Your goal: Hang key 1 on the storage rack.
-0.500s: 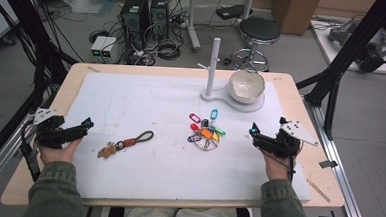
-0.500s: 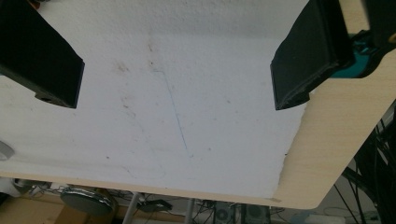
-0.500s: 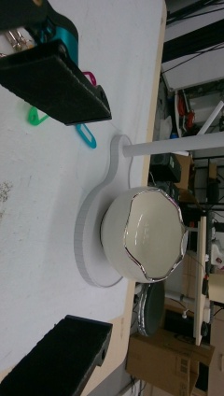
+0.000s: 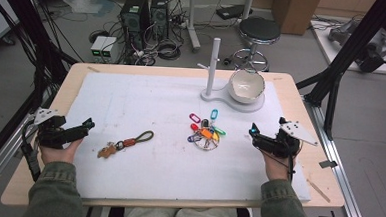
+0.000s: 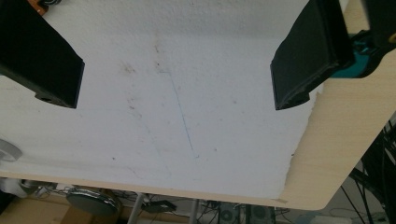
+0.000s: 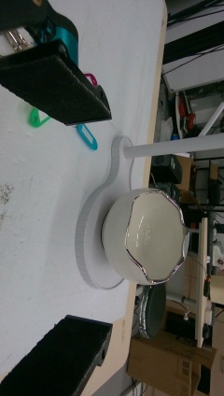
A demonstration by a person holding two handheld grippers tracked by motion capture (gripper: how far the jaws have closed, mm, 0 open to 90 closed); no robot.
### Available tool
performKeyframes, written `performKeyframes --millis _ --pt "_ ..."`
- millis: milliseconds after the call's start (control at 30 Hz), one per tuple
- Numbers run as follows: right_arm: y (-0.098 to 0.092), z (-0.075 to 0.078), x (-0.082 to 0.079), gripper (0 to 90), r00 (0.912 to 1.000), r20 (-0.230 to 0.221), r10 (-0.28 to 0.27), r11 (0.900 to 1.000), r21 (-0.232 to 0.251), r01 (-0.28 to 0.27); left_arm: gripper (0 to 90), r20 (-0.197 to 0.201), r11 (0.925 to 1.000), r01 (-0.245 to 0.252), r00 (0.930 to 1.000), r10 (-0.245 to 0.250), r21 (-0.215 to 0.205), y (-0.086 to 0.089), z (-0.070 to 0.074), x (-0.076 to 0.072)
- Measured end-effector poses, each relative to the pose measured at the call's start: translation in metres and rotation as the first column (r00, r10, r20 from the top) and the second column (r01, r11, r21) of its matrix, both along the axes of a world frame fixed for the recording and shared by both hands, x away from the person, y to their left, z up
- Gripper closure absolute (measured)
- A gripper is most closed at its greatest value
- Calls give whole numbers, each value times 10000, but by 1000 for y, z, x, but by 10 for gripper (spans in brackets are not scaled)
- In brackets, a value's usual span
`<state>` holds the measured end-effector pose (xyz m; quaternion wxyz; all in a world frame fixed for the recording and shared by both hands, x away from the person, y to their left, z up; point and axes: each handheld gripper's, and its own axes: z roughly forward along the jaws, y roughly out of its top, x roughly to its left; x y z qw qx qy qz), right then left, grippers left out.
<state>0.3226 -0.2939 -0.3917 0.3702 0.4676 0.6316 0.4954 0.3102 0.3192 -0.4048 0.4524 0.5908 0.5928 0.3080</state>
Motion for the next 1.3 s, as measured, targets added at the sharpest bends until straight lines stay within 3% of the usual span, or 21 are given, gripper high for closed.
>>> performKeyframes --millis 200,500,667,933,1300 --pt "0 0 0 5 10000 -15 46 10000 -65 -46 33 194 9999 128 9997 -126 -81 -3 3 -2" --pt "1 0 0 5 9999 -33 121 9999 -66 -122 33 79 9979 572 9983 -570 -315 -13 5 -2" --pt "2 -1 1 5 9998 -49 181 9998 -75 -182 32 -135 9949 998 9949 -1001 -174 -22 5 -1" --pt "3 -1 1 5 9996 -101 250 9996 -125 -252 32 -363 9839 1773 9833 -1781 -240 -32 5 2" --pt "4 -2 1 5 9994 -142 316 9994 -111 -318 33 -918 9639 2658 9595 -2663 -184 -44 1 5"
